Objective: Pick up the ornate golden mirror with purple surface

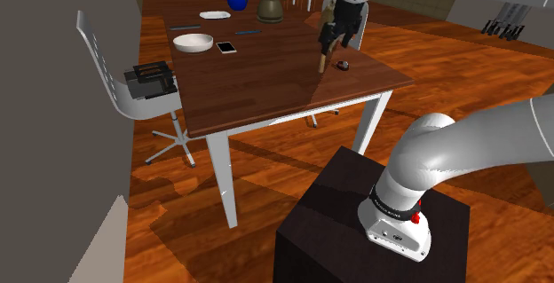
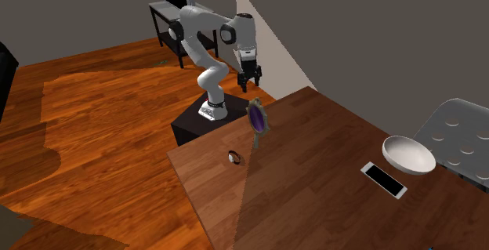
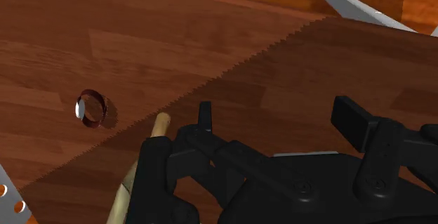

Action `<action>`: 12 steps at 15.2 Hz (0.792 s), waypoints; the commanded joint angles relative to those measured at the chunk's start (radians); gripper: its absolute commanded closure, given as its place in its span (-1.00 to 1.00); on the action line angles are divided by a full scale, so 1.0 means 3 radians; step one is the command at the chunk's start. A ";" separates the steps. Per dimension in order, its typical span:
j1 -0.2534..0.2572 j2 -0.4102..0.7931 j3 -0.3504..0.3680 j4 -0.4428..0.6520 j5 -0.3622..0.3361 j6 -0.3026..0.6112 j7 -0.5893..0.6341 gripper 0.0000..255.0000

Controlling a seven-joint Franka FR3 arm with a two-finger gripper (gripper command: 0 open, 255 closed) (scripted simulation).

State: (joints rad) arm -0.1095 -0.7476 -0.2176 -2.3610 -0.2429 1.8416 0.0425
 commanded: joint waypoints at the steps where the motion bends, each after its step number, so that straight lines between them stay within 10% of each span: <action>1: -0.0028 0.0124 -0.0129 0.0039 -0.0039 0.0252 -0.0049 -1.00; 12: -0.0037 0.0723 -0.0886 0.0474 0.0053 0.1296 -0.0450 -1.00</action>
State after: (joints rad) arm -0.1281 -0.5620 -0.4567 -2.2420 -0.2392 2.1963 -0.0772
